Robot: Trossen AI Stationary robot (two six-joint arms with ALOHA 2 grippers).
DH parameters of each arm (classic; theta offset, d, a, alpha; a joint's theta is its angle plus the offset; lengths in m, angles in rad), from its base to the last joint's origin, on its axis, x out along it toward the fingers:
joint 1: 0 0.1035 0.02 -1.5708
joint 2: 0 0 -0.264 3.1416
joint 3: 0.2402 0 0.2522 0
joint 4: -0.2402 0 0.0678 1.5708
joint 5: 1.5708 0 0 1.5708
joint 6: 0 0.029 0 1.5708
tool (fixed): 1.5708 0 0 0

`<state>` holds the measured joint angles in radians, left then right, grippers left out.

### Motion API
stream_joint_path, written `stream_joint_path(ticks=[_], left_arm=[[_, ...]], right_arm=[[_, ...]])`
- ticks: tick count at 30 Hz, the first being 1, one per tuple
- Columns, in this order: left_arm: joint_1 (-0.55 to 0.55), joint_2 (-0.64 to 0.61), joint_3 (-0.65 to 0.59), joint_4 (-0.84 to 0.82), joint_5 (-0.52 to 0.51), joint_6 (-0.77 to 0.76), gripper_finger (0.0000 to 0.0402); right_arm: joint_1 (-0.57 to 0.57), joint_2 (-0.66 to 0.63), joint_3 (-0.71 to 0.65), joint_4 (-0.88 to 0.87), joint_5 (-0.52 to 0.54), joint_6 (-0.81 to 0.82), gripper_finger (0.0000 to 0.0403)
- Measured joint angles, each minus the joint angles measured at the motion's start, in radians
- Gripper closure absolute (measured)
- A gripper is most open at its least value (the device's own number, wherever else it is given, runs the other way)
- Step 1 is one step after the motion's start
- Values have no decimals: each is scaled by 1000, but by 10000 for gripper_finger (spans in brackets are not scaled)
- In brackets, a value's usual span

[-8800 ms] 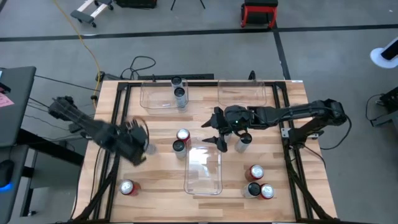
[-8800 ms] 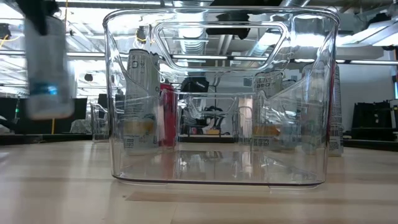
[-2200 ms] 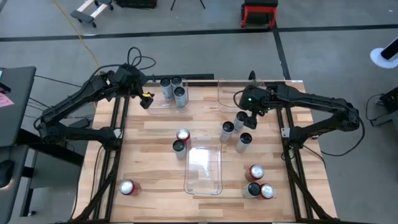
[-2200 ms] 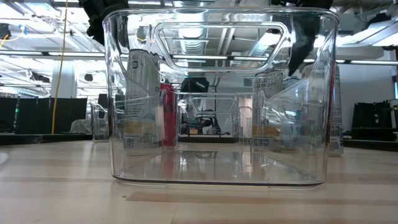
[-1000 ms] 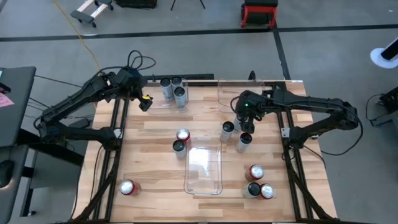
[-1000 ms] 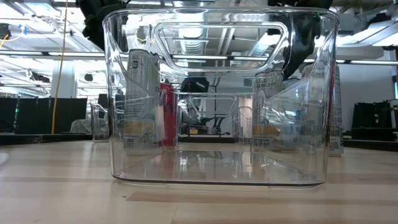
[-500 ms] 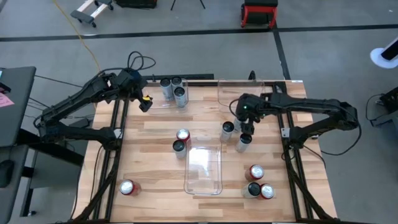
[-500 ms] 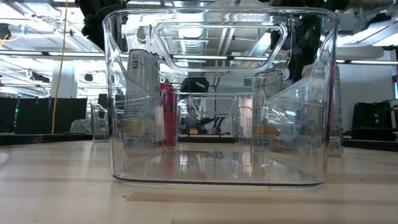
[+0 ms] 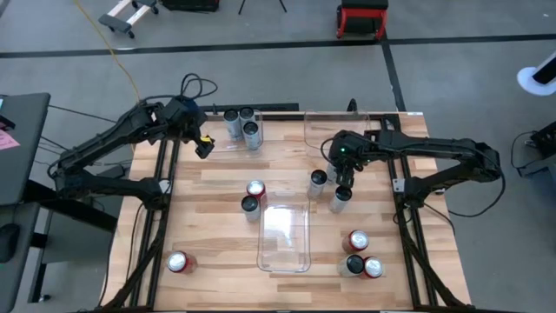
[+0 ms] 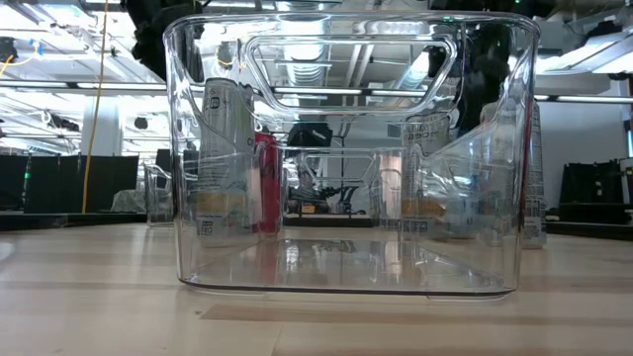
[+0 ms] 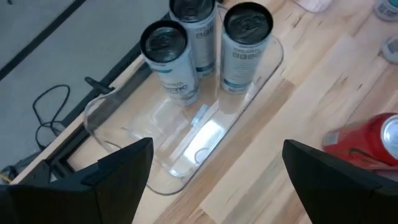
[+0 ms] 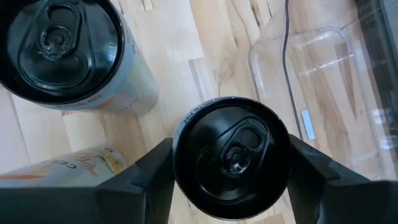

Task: Sort soda cans
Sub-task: Put the white-blue soda can into the top left transparent bin

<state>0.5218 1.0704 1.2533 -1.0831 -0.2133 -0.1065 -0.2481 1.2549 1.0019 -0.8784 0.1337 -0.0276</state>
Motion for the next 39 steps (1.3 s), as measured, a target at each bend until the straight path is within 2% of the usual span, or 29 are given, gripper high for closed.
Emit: stream_joint_path(ticks=[7,13,15,21,29,32,39], left_arm=[[-8,11,-2,19,-11,28,47],[-41,9,-95,169,-11,54,47],[-64,8,-142,223,-15,67,47],[-141,9,-271,412,-8,94,47],[-234,9,-297,477,-37,85,47],[-264,9,-297,530,-42,71,47],[-293,9,-297,580,-43,61,47]], right_arm=[[14,3,19,-15,-1,31,170],[67,3,107,-41,5,38,170],[91,3,126,-49,29,39,170],[148,3,169,-30,191,45,170],[149,11,171,224,207,-36,170],[135,28,171,348,161,-67,170],[107,186,172,614,79,-131,170]])
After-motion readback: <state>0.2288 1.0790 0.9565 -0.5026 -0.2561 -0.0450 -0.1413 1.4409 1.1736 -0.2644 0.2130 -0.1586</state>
